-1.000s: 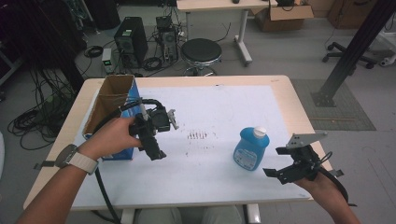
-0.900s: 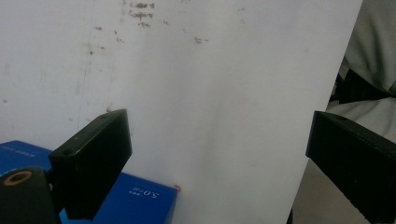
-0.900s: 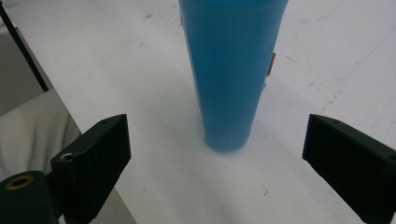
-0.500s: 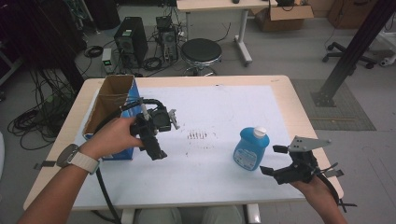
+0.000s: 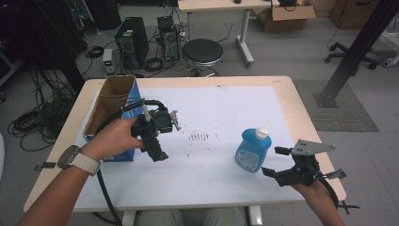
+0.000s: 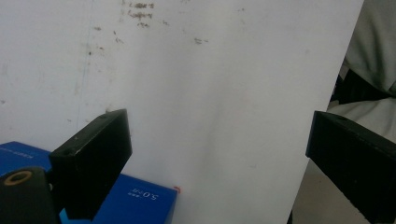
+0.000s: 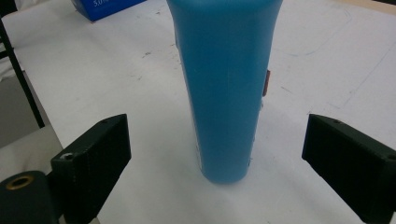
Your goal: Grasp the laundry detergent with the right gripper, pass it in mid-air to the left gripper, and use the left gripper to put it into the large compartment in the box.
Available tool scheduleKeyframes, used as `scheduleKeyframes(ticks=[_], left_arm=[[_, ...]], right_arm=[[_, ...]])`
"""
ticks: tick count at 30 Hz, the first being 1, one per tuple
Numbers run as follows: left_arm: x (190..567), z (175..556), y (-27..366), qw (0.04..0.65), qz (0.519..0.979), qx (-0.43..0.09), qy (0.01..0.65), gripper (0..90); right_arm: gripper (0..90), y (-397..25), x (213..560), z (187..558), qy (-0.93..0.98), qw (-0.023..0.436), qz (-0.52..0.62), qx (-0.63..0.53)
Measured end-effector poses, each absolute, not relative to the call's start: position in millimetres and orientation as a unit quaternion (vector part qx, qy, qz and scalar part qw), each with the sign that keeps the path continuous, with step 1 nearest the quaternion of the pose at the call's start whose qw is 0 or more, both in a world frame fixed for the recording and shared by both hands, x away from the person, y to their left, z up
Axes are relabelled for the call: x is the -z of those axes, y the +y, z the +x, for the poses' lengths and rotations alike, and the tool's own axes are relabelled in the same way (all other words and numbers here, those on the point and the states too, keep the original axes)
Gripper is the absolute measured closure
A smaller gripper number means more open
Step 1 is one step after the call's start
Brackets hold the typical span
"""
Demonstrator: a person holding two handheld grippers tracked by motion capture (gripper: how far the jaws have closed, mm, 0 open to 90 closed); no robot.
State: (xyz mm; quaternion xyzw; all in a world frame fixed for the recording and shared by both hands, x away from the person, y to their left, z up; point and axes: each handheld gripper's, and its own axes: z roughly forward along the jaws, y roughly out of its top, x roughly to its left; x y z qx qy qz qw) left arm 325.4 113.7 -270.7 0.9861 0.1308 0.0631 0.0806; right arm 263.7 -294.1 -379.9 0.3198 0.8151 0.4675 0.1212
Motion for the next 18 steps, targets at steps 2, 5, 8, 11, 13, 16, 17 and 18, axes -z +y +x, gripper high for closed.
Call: scheduleKeyframes(ticks=[2, 5, 8, 11, 13, 16, 17, 18], left_arm=[[271, 326, 113, 0.079, 0.986, -0.062, 0.130, 7.4], [271, 326, 113, 0.080, 0.986, -0.063, 0.130, 7.4], [271, 326, 113, 0.078, 0.987, -0.062, 0.130, 7.4], [271, 327, 114, 0.079, 0.986, -0.062, 0.131, 7.4], [271, 327, 114, 0.077, 0.986, -0.061, 0.132, 7.4], [272, 327, 114, 0.076, 0.986, -0.061, 0.132, 7.4], [272, 327, 114, 0.078, 0.986, -0.061, 0.134, 7.4], [272, 328, 115, 0.078, 0.986, -0.061, 0.133, 7.4]], right_arm=[[7.8, -293, 381, 264, 0.813, 0.122, 0.320, -0.471], [7.7, -291, 383, 265, 0.812, 0.124, 0.318, -0.473], [7.8, -288, 385, 266, 0.809, 0.126, 0.318, -0.478], [7.9, -286, 387, 268, 0.805, 0.130, 0.318, -0.484], [7.8, -283, 389, 270, 0.803, 0.132, 0.317, -0.487], [7.9, -281, 391, 272, 0.802, 0.132, 0.317, -0.489], [8.0, -280, 392, 273, 0.800, 0.134, 0.317, -0.491], [8.1, -280, 393, 273, 0.798, 0.135, 0.318, -0.494]])
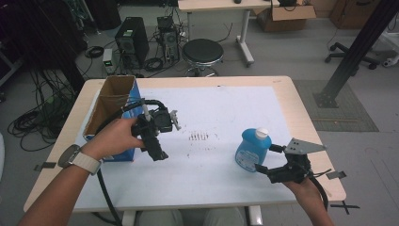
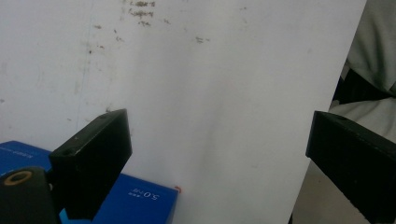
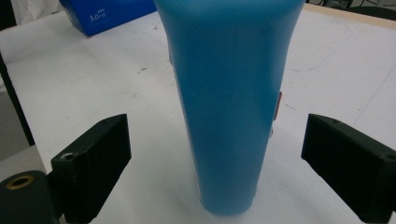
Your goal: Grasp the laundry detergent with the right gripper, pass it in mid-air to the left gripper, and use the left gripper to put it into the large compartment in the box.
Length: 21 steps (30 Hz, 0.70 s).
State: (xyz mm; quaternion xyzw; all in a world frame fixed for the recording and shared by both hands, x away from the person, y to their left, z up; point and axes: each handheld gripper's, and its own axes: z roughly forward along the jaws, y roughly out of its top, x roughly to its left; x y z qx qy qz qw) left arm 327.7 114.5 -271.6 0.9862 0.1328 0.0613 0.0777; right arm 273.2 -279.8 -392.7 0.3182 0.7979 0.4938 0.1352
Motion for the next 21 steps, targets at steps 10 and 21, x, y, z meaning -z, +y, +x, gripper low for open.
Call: scheduleKeyframes(ticks=[10, 21], left_arm=[[271, 328, 114, 0.079, 0.986, -0.061, 0.134, 7.5], [272, 329, 117, 0.078, 0.986, -0.062, 0.137, 7.4]], right_arm=[[8.4, -269, 400, 283, 0.790, 0.136, 0.321, -0.505], [9.3, -263, 406, 289, 0.777, 0.142, 0.328, -0.519]])
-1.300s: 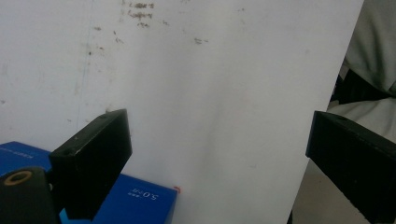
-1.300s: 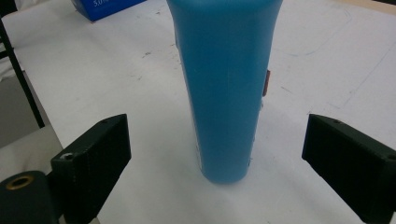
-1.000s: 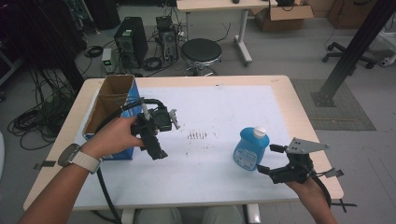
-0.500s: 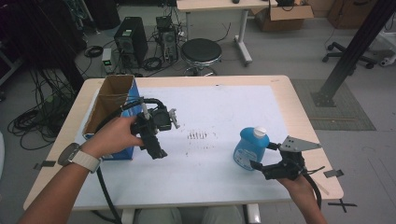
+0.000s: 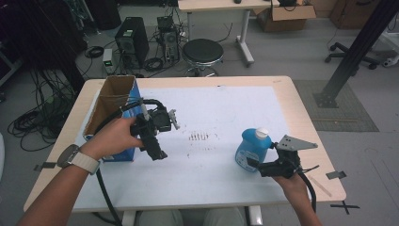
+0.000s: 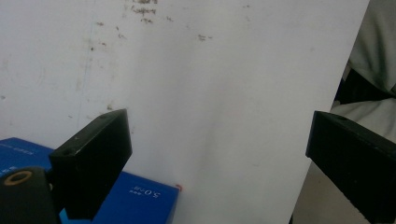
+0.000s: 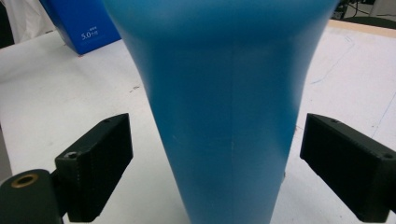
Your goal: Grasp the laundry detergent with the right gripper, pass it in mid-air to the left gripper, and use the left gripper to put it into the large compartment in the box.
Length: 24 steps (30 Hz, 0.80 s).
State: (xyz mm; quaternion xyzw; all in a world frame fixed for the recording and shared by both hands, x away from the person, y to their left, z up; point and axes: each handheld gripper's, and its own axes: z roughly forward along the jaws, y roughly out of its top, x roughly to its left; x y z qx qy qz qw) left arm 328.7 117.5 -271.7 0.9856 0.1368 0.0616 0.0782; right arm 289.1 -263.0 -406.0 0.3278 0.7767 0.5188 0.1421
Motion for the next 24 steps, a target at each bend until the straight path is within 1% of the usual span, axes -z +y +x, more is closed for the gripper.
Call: scheduleKeyframes(ticks=[10, 17, 21, 24], left_arm=[[272.8, 328.7, 118.5, 0.079, 0.985, -0.060, 0.138, 7.5], [271.3, 328.5, 119.4, 0.078, 0.985, -0.061, 0.138, 7.5], [272.4, 328.2, 119.3, 0.078, 0.985, -0.061, 0.139, 7.5], [272.7, 328.3, 119.3, 0.078, 0.985, -0.061, 0.138, 7.5]], right_arm=[[12.1, -257.7, 408.7, 291.3, 0.771, 0.154, 0.329, -0.523], [20.9, -255.9, 409.4, 291.1, 0.770, 0.163, 0.329, -0.523], [24.1, -255.7, 409.3, 290.2, 0.769, 0.168, 0.327, -0.523], [24.8, -255.3, 409.4, 290.2, 0.770, 0.169, 0.326, -0.522]])
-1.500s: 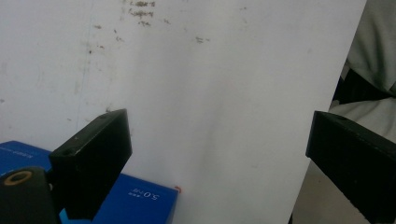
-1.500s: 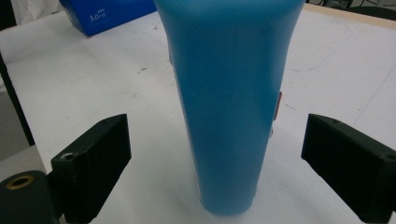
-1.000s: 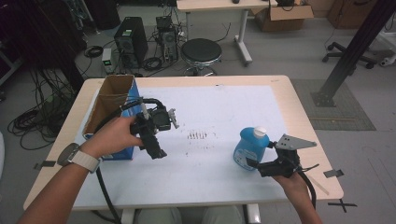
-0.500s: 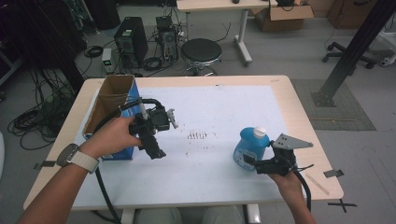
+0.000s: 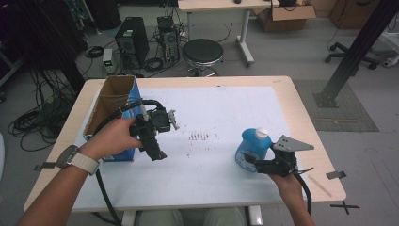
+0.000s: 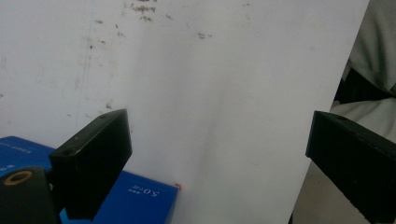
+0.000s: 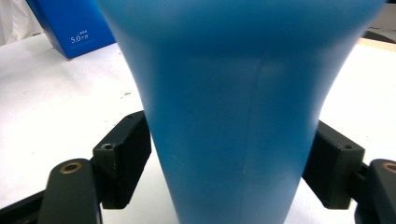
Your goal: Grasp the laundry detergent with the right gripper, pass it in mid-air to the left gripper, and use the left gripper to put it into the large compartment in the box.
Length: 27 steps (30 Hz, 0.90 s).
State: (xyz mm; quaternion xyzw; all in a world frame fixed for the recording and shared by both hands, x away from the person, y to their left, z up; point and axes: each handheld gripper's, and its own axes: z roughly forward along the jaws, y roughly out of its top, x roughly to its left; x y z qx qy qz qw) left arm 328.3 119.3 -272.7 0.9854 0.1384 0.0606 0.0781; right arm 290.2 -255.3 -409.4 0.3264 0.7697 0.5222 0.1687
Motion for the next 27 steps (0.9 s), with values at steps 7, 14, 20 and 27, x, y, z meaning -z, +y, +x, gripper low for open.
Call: scheduleKeyframes(ticks=[7, 14, 20, 27], left_arm=[[272.6, 328.5, 119.6, 0.079, 0.985, -0.061, 0.139, 7.5], [273.6, 328.5, 119.5, 0.079, 0.985, -0.060, 0.139, 7.5], [273.2, 328.6, 119.3, 0.079, 0.985, -0.061, 0.138, 7.5], [274.5, 328.6, 120.1, 0.080, 0.985, -0.059, 0.139, 7.5]], right_arm=[[27.8, -254.4, 408.9, 289.9, 0.770, 0.175, 0.324, -0.521], [31.0, -254.2, 409.8, 289.1, 0.769, 0.178, 0.326, -0.519], [34.3, -252.9, 409.8, 287.4, 0.770, 0.187, 0.323, -0.517], [40.9, -252.5, 408.8, 286.3, 0.769, 0.195, 0.320, -0.519]])
